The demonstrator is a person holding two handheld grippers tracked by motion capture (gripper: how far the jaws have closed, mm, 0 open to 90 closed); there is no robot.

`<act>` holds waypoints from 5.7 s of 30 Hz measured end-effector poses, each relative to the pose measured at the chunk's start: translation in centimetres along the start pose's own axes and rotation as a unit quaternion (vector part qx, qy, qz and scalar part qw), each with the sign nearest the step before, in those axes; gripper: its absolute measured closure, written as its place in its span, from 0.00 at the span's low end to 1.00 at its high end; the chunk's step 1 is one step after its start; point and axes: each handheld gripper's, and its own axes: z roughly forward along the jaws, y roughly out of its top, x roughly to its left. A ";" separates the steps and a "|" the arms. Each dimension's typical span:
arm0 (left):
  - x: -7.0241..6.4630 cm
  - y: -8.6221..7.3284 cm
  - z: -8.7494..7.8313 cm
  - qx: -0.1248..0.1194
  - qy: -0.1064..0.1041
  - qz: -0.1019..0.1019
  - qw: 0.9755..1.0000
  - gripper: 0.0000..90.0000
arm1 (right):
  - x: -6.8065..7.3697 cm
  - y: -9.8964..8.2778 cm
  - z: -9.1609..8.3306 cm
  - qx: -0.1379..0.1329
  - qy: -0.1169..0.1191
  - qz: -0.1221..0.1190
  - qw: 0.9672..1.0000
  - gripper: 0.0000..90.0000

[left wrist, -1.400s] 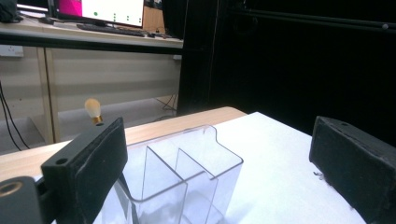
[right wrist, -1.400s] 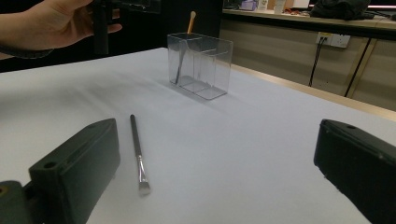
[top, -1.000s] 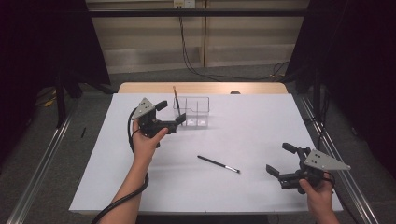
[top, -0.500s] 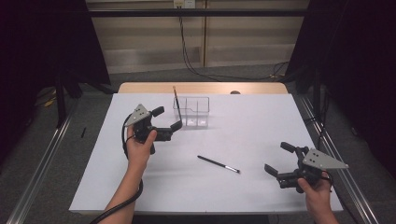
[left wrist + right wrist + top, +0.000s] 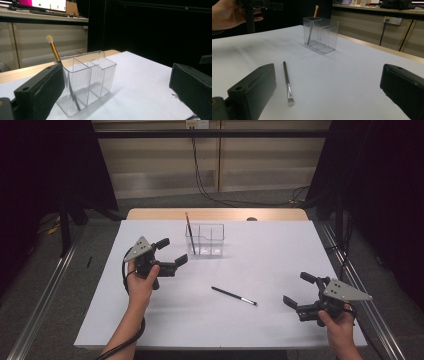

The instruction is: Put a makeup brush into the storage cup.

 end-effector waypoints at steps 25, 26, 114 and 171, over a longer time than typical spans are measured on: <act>0.1 -0.4 -3.8 0.013 -0.001 0.018 1.000 0.00 | -0.2 0.0 -0.2 -0.002 -0.009 0.003 1.000 0.00; 0.2 -0.5 -4.0 0.014 -0.002 0.016 1.000 0.00 | -0.2 0.0 -0.1 -0.002 -0.008 0.003 1.000 0.00; -0.6 -3.0 -12.8 0.046 0.011 0.051 0.998 0.00 | -0.6 0.5 2.0 -0.007 0.010 0.007 1.000 0.00; -1.0 -2.8 -11.7 0.040 -0.001 0.047 0.998 0.00 | 0.0 3.1 6.4 0.017 0.060 0.022 0.998 0.00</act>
